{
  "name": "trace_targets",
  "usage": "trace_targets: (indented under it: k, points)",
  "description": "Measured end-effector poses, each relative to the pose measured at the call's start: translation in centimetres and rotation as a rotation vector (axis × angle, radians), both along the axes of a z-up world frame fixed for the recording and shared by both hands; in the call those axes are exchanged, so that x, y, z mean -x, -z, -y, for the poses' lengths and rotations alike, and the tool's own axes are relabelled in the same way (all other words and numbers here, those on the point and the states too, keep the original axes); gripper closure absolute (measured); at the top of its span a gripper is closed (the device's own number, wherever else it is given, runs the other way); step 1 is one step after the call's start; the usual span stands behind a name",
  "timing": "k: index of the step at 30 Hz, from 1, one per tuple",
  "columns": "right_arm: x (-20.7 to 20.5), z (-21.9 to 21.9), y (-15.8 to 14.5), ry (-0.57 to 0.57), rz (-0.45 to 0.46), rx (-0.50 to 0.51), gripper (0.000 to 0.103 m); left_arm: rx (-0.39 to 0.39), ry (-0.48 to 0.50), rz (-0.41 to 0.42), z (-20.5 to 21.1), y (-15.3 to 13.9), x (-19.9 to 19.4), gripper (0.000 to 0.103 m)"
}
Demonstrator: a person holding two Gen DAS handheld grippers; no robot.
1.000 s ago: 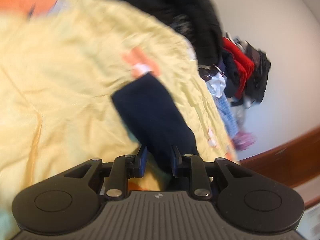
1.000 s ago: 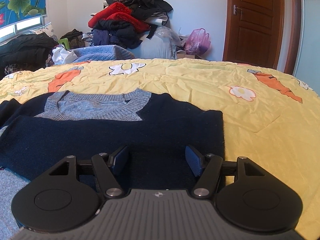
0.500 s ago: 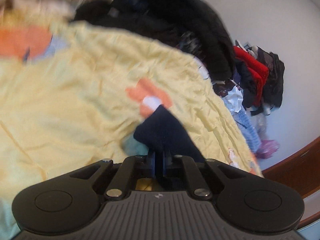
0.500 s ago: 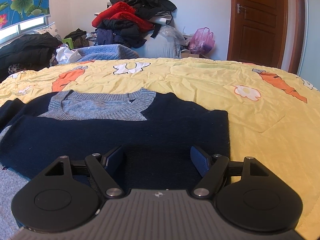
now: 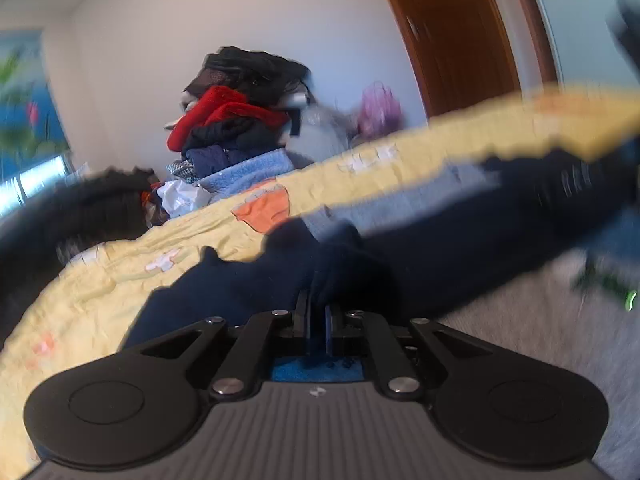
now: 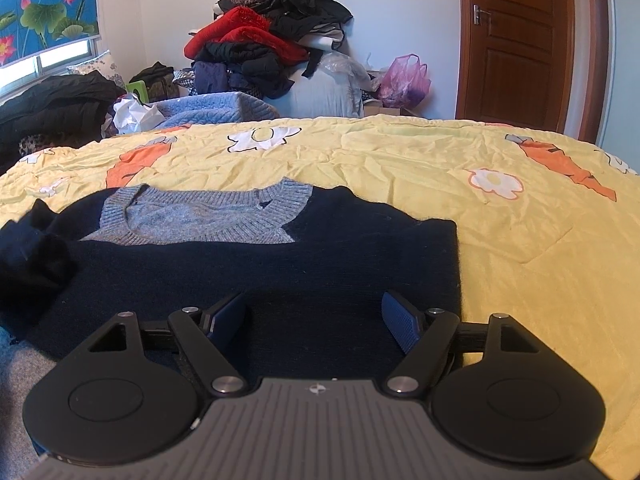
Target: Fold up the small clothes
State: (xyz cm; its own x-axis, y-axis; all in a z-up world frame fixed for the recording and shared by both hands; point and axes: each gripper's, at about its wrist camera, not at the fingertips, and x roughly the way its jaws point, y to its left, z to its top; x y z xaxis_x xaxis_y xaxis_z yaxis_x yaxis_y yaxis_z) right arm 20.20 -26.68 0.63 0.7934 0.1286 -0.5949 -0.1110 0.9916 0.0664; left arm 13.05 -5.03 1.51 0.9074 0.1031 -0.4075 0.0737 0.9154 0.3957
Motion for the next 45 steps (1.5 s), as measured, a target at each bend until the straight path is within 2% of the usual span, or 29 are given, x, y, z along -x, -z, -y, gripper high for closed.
trace_targets:
  k: [5,7,9,10,11,13,16,18,21,24,26,29,31,32,34,36,37,41,45]
  points:
    - [0.1,-0.1,0.0,-0.015,-0.003,-0.002,0.018,0.082,-0.063,0.009,-2.0,-0.4,-0.3,0.097]
    - [0.1,-0.6,0.0,-0.039,-0.012,0.021,0.01,0.099,-0.082,0.029,-2.3,-0.5,-0.1,0.097]
    - [0.0,-1.4,-0.4,-0.049,-0.027,0.054,0.013,0.113,-0.097,0.059,-2.6,-0.6,0.2,0.097]
    - [0.1,-1.7,-1.1,-0.042,-0.038,0.029,0.014,0.121,-0.098,0.075,-2.6,-0.7,0.6,0.097]
    - [0.4,-1.8,-1.9,-0.062,-0.043,-0.059,0.013,0.134,-0.09,0.088,-2.7,-0.8,0.8,0.097]
    - [0.6,-2.2,-3.3,-0.148,-0.077,-0.323,0.01,0.144,-0.077,0.101,-2.7,-1.0,1.3,0.097]
    - [-0.9,-4.3,-3.9,-0.269,-0.229,-0.618,0.01,0.139,-0.052,0.122,-2.4,-1.1,1.7,0.097]
    - [-2.2,-5.8,-3.6,-0.295,-0.314,-0.711,0.01,0.139,-0.036,0.148,-2.3,-1.2,2.2,0.097]
    - [-4.0,-7.3,-2.0,-0.266,-0.441,-0.788,0.009,0.134,-0.02,0.17,-2.1,-1.3,2.5,0.097]
    - [-4.5,-8.1,-1.6,-0.257,-0.493,-0.87,0.009,0.113,0.019,0.124,-1.6,-1.2,1.9,0.097]
    - [-4.5,-8.7,-1.9,-0.278,-0.481,-0.895,0.015,0.088,0.058,0.087,-1.0,-0.9,1.5,0.096]
    - [-4.9,-9.8,-2.4,-0.295,-0.488,-0.801,0.036,0.056,0.088,0.068,-0.4,-0.5,1.4,0.095]
    - [-5.1,-10.3,-2.2,-0.307,-0.5,-0.73,0.082,0.045,0.089,0.073,-0.3,-0.4,1.5,0.093]
    - [-5.2,-10.2,-2.0,-0.306,-0.493,-0.695,0.084,0.04,0.088,0.087,-0.3,-0.4,1.7,0.092]
    - [-5.1,-9.8,-2.0,-0.302,-0.453,-0.661,0.084,0.057,0.097,0.125,-0.6,-0.5,2.3,0.074]
    - [-5.0,-8.8,-1.8,-0.297,-0.42,-0.682,0.085,0.119,0.087,0.145,-1.6,-0.9,2.4,0.018]
    - [-5.2,-8.3,-1.7,-0.292,-0.409,-0.686,0.085,0.164,0.073,0.154,-2.3,-1.1,2.4,0.014]
    - [-5.6,-5.6,-2.1,-0.267,-0.361,-0.687,0.085,0.325,0.005,0.122,-5.1,-1.6,1.4,0.015]
    - [-6.0,-1.8,-2.3,-0.209,-0.331,-0.678,0.085,0.411,-0.038,0.061,-6.5,-1.6,0.3,0.015]
